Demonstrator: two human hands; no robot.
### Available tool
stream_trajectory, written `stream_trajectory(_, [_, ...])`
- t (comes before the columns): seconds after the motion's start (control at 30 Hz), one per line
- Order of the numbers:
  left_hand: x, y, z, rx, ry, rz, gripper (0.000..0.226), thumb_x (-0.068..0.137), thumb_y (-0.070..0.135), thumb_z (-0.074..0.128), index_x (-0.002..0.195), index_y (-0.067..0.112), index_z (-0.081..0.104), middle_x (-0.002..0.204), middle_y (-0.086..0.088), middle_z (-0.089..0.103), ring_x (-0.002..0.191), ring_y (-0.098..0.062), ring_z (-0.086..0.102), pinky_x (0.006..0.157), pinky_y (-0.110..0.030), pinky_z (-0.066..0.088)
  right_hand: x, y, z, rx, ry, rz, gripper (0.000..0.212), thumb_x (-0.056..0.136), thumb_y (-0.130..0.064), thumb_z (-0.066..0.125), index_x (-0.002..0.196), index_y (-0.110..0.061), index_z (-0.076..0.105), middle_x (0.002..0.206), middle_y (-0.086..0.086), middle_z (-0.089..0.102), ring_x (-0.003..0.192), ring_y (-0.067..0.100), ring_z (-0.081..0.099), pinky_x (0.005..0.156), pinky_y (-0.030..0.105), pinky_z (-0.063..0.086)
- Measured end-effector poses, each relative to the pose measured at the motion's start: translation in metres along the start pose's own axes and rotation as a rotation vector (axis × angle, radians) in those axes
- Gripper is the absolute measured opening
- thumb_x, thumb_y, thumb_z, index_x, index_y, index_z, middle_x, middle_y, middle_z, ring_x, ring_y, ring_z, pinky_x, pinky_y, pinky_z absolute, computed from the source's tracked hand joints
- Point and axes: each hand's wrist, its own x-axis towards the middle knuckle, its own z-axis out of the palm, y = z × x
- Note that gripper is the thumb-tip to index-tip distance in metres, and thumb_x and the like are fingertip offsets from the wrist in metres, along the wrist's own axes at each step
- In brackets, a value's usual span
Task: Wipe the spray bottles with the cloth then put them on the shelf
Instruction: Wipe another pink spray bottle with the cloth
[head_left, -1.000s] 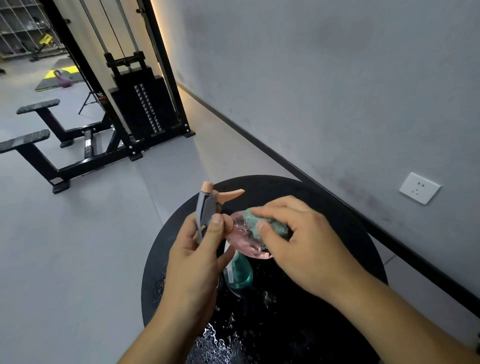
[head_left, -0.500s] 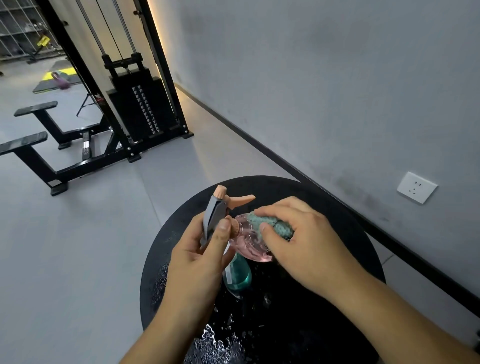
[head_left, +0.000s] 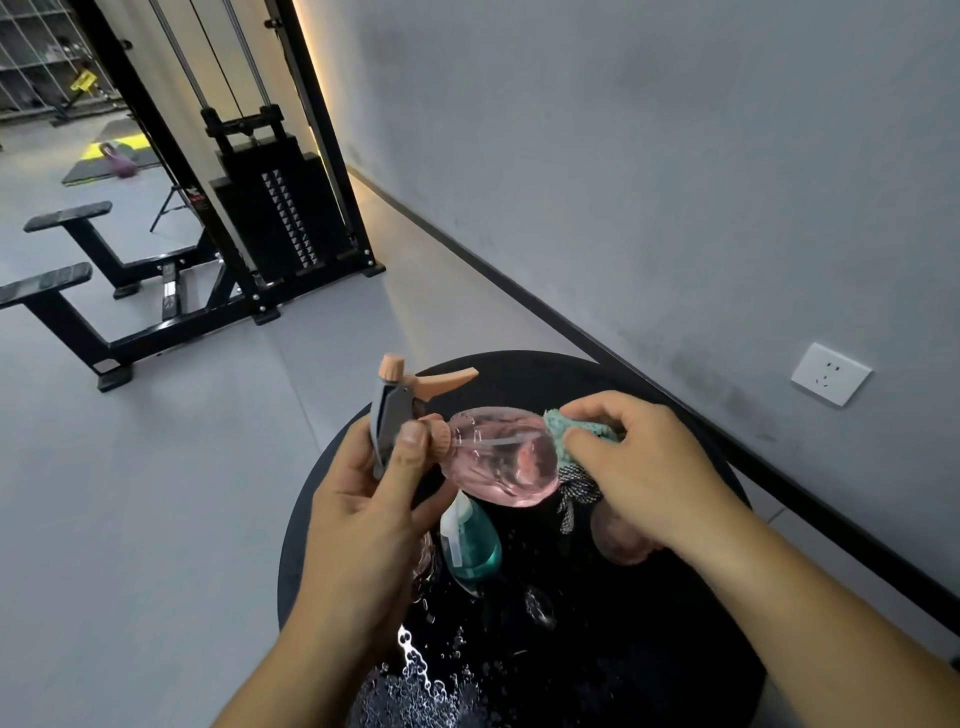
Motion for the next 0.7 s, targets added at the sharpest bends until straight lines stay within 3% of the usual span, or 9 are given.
stream_trajectory(0.1, [0.0, 0.0, 0.0, 0.004, 0.002, 0.0, 0.029, 0.088, 0.035, 0.066, 0.112, 0.019, 0.072, 0.114, -0.009, 0.08, 0.113, -0.027, 0.077, 0.094, -0.047, 0.065, -0.005, -0.003, 0.001, 0.011, 0.014, -0.053, 0.018, 0.094, -0.025, 0.068, 0.107, -0.036, 0.074, 0.104, -0.022, 0.07, 0.09, -0.012, 0.063, 0.067, 0.004, 0.044])
stream_trajectory(0.23, [-0.001, -0.004, 0.001, 0.053, -0.009, 0.018, 0.015, 0.09, 0.034, 0.067, 0.098, 0.031, 0.079, 0.11, -0.007, 0.08, 0.11, -0.024, 0.078, 0.097, -0.048, 0.063, -0.016, -0.013, 0.007, 0.033, -0.034, -0.181, 0.022, 0.096, -0.02, 0.07, 0.11, -0.036, 0.074, 0.11, -0.02, 0.064, 0.098, -0.015, 0.059, 0.067, -0.003, 0.042])
stream_trajectory(0.4, [0.001, 0.001, -0.001, -0.031, 0.023, 0.044, 0.017, 0.092, 0.029, 0.065, 0.102, 0.021, 0.075, 0.108, -0.01, 0.079, 0.106, -0.027, 0.077, 0.096, -0.054, 0.063, 0.001, 0.0, -0.005, 0.035, 0.006, 0.033, 0.016, 0.091, -0.028, 0.069, 0.103, -0.036, 0.076, 0.094, -0.02, 0.073, 0.068, -0.014, 0.061, 0.06, 0.01, 0.043])
stream_trajectory(0.57, [0.003, 0.0, 0.0, -0.005, 0.025, 0.02, 0.022, 0.09, 0.032, 0.066, 0.106, 0.018, 0.072, 0.107, -0.009, 0.08, 0.107, -0.029, 0.078, 0.093, -0.051, 0.065, -0.011, -0.009, 0.0, 0.049, 0.033, -0.117, 0.02, 0.093, -0.022, 0.071, 0.107, -0.036, 0.075, 0.106, -0.021, 0.067, 0.095, -0.015, 0.06, 0.07, -0.001, 0.043])
stream_trajectory(0.7, [0.002, 0.0, -0.002, -0.005, 0.036, 0.017, 0.025, 0.089, 0.033, 0.067, 0.108, 0.018, 0.072, 0.113, -0.011, 0.08, 0.112, -0.031, 0.077, 0.092, -0.05, 0.064, -0.013, -0.009, 0.0, 0.017, 0.011, -0.139, 0.022, 0.09, -0.018, 0.073, 0.103, -0.036, 0.075, 0.105, -0.02, 0.066, 0.095, -0.014, 0.06, 0.07, -0.001, 0.043])
